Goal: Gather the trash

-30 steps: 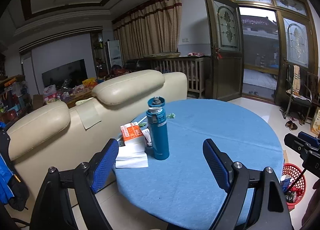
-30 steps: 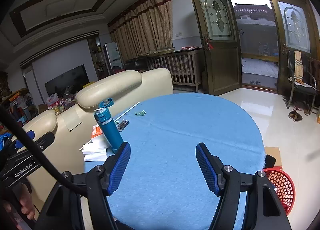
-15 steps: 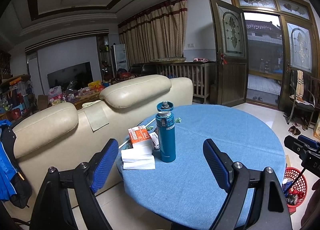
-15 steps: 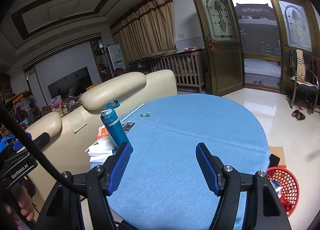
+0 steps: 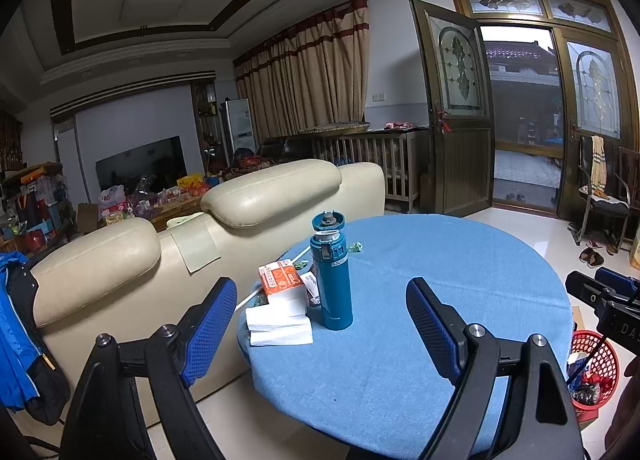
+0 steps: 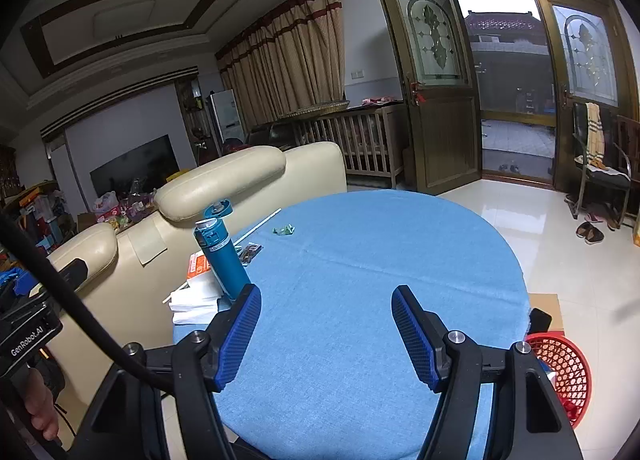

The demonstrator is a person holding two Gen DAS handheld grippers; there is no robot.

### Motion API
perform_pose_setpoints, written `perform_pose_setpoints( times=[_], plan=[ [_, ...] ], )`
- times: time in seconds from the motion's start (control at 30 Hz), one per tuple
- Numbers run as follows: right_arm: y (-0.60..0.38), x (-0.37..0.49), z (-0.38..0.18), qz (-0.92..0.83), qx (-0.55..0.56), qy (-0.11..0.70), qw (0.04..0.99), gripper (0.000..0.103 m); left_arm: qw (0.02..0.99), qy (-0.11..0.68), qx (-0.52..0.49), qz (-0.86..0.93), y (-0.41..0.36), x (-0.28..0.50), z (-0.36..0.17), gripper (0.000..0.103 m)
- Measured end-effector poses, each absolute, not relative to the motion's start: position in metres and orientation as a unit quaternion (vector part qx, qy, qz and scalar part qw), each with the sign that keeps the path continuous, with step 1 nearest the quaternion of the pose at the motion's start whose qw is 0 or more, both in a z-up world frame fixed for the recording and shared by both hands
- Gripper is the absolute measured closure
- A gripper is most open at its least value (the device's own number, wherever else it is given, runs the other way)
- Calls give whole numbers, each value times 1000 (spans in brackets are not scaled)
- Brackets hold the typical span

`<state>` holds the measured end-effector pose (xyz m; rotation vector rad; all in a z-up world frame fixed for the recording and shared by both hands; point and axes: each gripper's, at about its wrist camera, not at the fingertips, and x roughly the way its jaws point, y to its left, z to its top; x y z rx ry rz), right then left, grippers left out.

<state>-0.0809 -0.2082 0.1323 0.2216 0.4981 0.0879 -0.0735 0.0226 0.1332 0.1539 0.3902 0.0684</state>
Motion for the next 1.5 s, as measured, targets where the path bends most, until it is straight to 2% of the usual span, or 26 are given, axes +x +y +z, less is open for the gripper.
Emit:
perform_pose_setpoints(
  times=[1.5],
  plan=[
    [-213,-89,133,32,112,238,964,32,977,192,93,23,16,-78,133,16]
  ],
)
